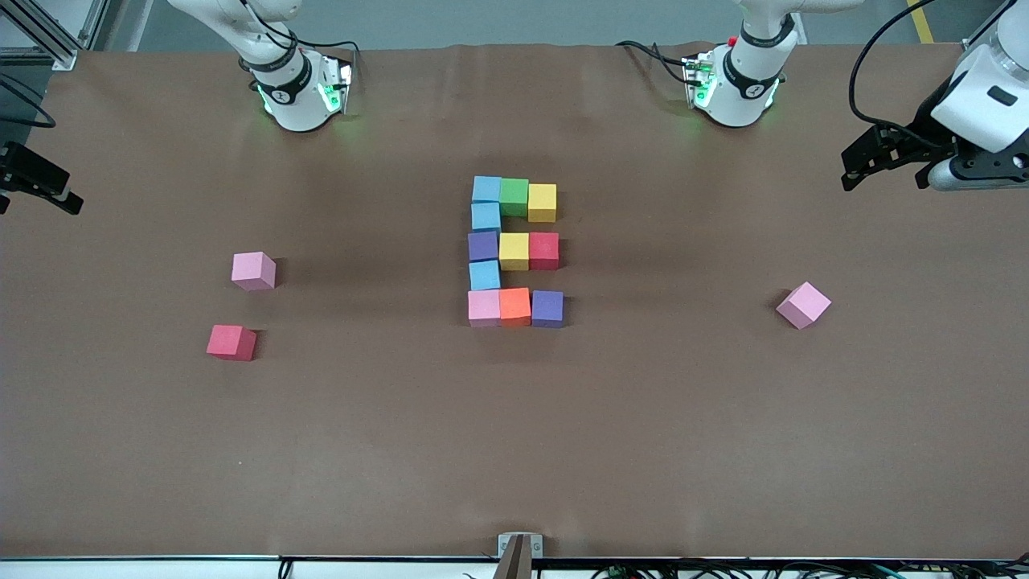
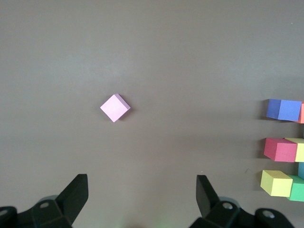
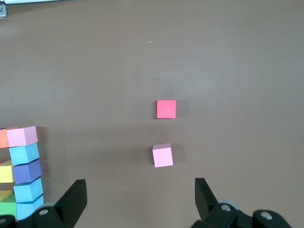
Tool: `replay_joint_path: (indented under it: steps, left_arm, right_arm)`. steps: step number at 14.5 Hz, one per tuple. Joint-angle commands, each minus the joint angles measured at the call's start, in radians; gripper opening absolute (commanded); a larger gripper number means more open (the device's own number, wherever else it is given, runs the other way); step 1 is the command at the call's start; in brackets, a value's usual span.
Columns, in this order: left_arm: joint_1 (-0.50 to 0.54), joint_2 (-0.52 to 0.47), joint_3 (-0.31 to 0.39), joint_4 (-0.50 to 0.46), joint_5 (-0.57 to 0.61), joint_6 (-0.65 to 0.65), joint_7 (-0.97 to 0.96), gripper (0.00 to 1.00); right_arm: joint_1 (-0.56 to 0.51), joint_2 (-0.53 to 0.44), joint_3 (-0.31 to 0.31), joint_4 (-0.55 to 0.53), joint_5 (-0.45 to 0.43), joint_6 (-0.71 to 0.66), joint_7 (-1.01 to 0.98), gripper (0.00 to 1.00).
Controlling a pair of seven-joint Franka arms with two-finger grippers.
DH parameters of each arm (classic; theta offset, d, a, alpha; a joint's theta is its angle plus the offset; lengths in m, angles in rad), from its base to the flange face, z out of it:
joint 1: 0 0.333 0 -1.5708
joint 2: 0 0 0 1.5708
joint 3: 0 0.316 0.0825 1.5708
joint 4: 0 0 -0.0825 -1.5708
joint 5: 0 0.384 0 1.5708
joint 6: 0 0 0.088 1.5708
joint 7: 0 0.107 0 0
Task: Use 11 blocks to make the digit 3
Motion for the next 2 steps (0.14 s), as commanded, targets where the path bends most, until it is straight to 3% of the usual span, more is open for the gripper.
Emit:
replay_joint_path:
  steps: [1,2]
  left_arm:
    - [0.004,-0.004,0.007,0.014,-0.008,-0.014,0.027,1.00]
    - [0.016,-0.003,0.007,0.012,-0.005,-0.014,0.028,1.00]
  right_arm:
    - [-0.017,-0.004,0.014,0.004,-0.014,0.001,0.001,1.00]
    - [-0.017,-0.004,0.014,0.005,-0.014,0.001,0.001,1.00]
